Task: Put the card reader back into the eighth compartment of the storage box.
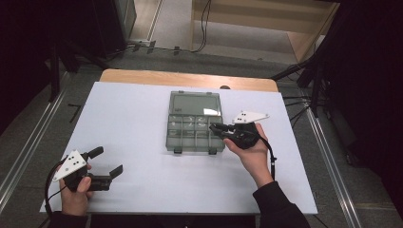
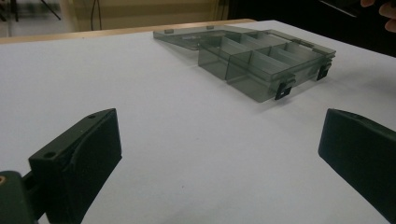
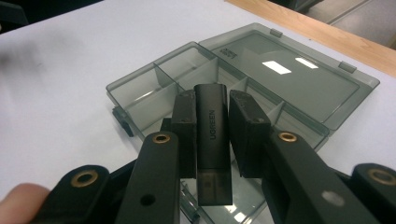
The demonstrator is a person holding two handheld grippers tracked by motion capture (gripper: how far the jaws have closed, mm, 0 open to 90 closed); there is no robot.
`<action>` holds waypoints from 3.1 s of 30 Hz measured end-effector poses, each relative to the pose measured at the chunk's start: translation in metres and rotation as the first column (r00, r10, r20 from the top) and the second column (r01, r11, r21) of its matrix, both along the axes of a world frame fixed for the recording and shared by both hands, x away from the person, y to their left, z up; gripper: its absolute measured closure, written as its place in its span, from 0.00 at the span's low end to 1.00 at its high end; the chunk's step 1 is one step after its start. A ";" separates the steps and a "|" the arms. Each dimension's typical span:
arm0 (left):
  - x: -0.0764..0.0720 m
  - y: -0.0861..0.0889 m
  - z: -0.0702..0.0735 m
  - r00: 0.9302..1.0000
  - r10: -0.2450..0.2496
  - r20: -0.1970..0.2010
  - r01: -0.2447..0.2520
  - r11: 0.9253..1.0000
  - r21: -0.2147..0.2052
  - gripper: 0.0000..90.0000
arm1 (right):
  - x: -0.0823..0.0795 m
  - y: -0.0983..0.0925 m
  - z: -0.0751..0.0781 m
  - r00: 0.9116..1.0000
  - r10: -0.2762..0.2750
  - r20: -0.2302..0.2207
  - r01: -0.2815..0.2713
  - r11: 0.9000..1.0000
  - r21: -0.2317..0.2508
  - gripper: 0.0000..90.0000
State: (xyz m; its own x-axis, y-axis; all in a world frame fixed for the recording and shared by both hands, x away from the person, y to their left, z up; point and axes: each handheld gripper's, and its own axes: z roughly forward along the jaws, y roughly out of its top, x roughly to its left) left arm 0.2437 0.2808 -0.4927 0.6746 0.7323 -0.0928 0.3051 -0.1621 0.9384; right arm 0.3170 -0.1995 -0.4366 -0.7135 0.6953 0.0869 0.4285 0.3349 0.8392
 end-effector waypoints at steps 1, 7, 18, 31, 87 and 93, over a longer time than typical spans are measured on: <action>0.000 0.000 0.000 1.000 0.001 0.001 -0.001 1.000 -0.001 0.00 | 0.001 0.000 -0.002 1.000 -0.004 -0.005 0.004 1.000 0.003 0.79; 0.000 0.000 0.000 1.000 0.000 0.001 0.000 1.000 0.001 0.00 | 0.004 -0.003 -0.010 0.999 -0.024 -0.024 0.024 1.000 0.004 0.79; 0.000 0.000 0.000 1.000 -0.001 0.002 0.001 1.000 0.003 0.00 | 0.008 -0.002 -0.023 0.997 -0.050 -0.056 0.050 0.999 -0.004 0.79; 0.000 0.000 0.000 1.000 -0.001 0.002 0.001 1.000 0.004 0.00 | 0.008 0.003 -0.041 0.993 -0.076 -0.093 0.075 0.997 -0.013 0.79; 0.031 -0.027 0.018 1.000 -0.006 -0.030 0.005 1.000 -0.029 0.00 | 0.003 -0.025 -0.025 0.989 -0.139 -0.043 0.142 0.986 0.082 0.00; 0.037 -0.036 0.022 0.999 -0.024 -0.035 0.023 1.000 -0.017 0.00 | 0.003 -0.029 -0.024 0.989 -0.144 -0.028 0.146 0.986 0.086 0.00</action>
